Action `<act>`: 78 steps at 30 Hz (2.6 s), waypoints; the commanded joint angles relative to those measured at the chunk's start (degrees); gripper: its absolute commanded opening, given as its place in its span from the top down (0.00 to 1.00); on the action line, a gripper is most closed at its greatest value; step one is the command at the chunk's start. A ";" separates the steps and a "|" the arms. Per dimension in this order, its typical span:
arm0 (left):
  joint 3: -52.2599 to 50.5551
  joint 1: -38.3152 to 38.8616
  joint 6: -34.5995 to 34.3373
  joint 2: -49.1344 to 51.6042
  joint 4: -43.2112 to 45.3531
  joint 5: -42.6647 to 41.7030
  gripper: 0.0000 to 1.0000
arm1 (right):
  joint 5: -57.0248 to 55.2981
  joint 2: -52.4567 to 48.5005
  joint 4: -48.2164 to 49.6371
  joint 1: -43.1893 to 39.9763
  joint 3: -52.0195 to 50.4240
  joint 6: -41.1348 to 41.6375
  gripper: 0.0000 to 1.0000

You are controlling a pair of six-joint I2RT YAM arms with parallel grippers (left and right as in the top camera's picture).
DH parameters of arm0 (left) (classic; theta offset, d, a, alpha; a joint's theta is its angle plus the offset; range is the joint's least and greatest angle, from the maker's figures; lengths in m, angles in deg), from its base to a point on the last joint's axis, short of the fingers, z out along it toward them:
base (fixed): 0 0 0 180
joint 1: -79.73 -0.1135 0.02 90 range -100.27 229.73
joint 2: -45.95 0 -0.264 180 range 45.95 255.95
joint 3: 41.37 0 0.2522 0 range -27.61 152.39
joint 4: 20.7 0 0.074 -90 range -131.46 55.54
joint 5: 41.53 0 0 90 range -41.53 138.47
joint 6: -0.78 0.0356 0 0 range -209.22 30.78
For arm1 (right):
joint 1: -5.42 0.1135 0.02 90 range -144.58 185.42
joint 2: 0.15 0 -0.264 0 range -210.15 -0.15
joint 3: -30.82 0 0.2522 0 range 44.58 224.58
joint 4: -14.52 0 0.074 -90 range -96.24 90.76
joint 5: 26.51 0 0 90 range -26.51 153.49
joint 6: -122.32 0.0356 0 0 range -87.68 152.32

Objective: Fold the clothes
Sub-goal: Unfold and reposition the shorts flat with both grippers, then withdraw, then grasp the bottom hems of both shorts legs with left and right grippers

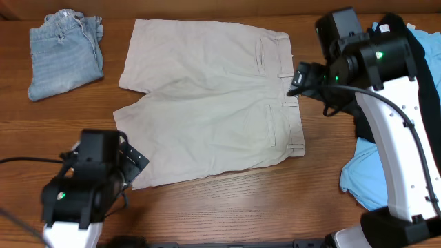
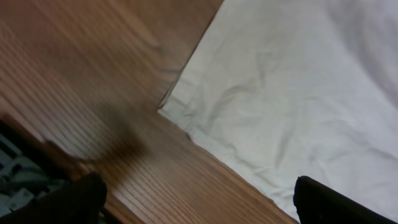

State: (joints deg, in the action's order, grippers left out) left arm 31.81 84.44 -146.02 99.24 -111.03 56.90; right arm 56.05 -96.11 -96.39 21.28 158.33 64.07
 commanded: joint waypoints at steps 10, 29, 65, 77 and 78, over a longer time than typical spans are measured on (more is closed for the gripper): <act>-9.86 0.24 -8.26 8.61 7.02 0.04 0.02 | -0.52 1.75 7.82 0.15 -22.16 4.55 0.00; -28.02 0.17 -21.68 19.39 34.38 2.71 0.13 | 1.11 1.70 16.28 0.26 -29.44 -2.23 0.00; -32.04 0.20 -17.97 24.44 40.68 4.17 0.96 | 7.08 1.66 45.13 0.11 -54.95 9.03 0.33; -32.04 0.20 -17.97 24.44 40.65 4.15 0.96 | 4.76 1.57 53.42 0.11 -63.39 9.05 0.40; -32.04 0.20 -17.97 24.44 40.65 4.15 0.96 | 4.79 1.57 53.40 0.11 -63.84 9.07 0.40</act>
State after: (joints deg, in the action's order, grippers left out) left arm 1.73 84.53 -165.27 121.78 -68.87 62.89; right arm 61.95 -94.82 -43.32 21.28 96.30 72.79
